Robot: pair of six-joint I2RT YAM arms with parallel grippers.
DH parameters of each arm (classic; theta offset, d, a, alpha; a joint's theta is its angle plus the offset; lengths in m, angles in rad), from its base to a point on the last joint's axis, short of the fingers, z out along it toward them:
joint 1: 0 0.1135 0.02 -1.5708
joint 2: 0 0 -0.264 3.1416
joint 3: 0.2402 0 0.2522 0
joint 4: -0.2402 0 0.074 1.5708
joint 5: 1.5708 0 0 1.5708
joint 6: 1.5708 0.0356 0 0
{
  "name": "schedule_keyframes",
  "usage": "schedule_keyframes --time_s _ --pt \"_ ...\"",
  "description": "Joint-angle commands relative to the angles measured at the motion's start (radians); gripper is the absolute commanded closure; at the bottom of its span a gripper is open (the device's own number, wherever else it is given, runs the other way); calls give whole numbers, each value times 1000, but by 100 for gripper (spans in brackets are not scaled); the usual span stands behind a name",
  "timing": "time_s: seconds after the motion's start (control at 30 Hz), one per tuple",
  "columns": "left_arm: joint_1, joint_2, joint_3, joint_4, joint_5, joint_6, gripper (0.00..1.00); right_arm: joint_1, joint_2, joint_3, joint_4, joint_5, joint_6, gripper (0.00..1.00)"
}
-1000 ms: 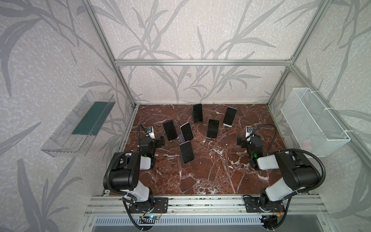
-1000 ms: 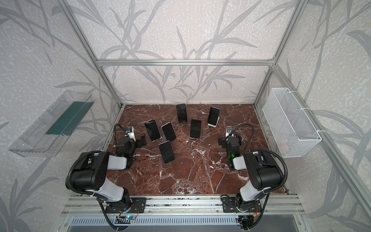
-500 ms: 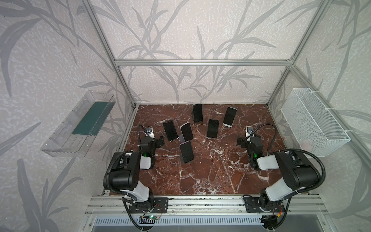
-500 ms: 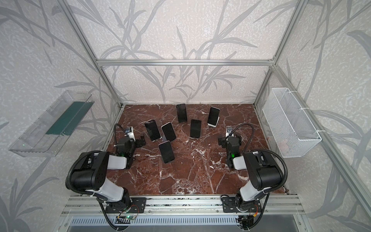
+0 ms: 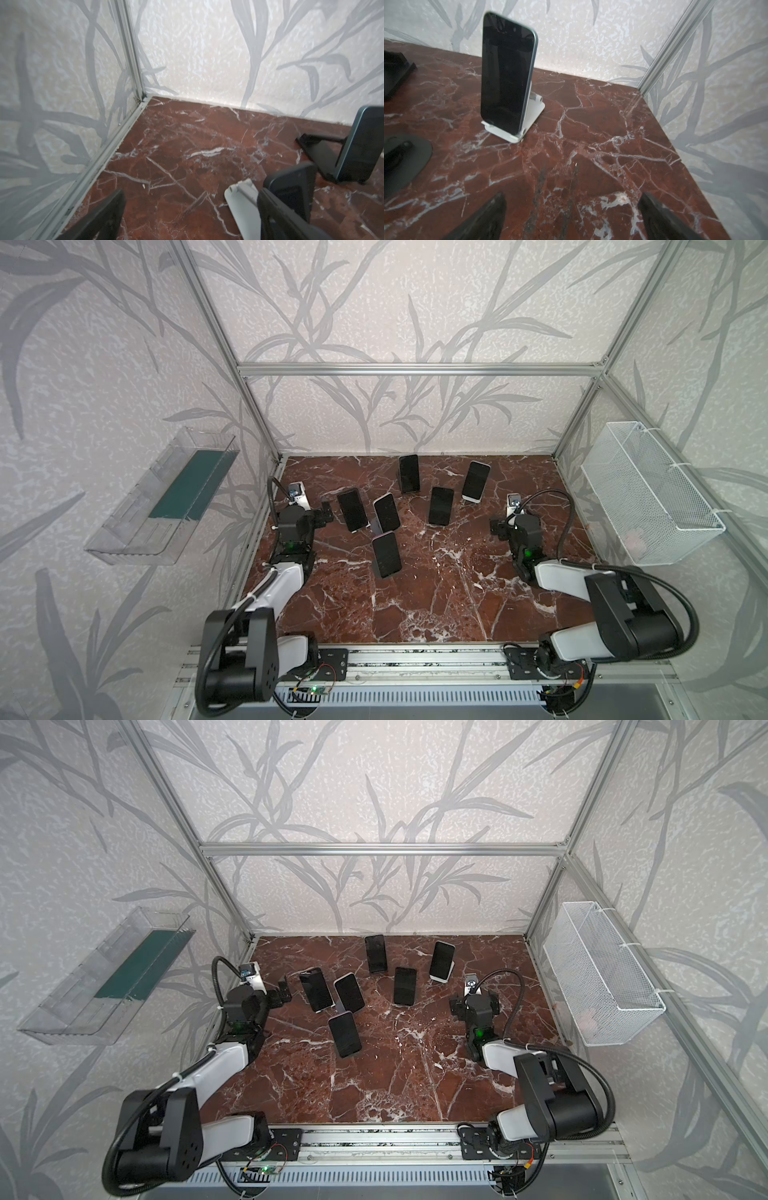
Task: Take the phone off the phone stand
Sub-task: 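Raise both arms and swing the grippers forward over the standing phones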
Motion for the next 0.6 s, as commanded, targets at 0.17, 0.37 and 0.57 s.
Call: schedule_keyframes --time_s 0.17,0.37,0.57 --pt "9 -180 423 -798 -248 -541 1 6 -331 410 -932 -33 376 1" --pt "60 -273 460 -909 -106 -626 1 -55 -610 314 -837 -299 575 16" --pt "61 -217 500 -1008 41 -635 1 -44 -543 425 -1045 -463 532 30"
